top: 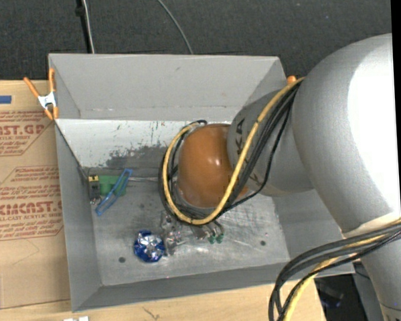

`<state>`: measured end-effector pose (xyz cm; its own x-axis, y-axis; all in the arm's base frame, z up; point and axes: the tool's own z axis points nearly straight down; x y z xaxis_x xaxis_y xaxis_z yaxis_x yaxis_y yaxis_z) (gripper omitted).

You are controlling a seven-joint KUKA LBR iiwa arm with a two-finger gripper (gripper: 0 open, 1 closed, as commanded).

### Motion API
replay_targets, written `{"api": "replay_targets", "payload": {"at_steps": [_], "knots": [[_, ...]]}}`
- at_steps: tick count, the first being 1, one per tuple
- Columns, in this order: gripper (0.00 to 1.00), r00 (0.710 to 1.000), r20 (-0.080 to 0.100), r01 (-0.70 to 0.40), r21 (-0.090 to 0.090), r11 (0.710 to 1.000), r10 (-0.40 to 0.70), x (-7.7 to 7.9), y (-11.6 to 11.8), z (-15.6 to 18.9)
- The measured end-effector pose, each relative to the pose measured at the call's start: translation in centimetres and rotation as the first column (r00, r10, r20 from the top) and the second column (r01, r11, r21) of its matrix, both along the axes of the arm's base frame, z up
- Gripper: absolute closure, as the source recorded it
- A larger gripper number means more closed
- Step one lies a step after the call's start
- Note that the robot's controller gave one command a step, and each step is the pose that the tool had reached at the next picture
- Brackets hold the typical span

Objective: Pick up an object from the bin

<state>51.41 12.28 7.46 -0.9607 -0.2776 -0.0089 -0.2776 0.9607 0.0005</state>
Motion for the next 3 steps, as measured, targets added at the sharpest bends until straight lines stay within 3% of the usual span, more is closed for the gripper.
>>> {"api": "replay_targets", "payload": {"at_steps": [1,2,3], "knots": [[1.0,0.981,0.002,-0.194,-0.002,0.981,0.194,-0.3,0.8,15.8],[0.0,0.981,-0.006,-0.194,-0.002,0.981,0.194,-0.5,0.8,15.4],[0.0,0.983,0.009,-0.181,0.002,0.983,0.181,-1.9,3.4,1.2]]}}
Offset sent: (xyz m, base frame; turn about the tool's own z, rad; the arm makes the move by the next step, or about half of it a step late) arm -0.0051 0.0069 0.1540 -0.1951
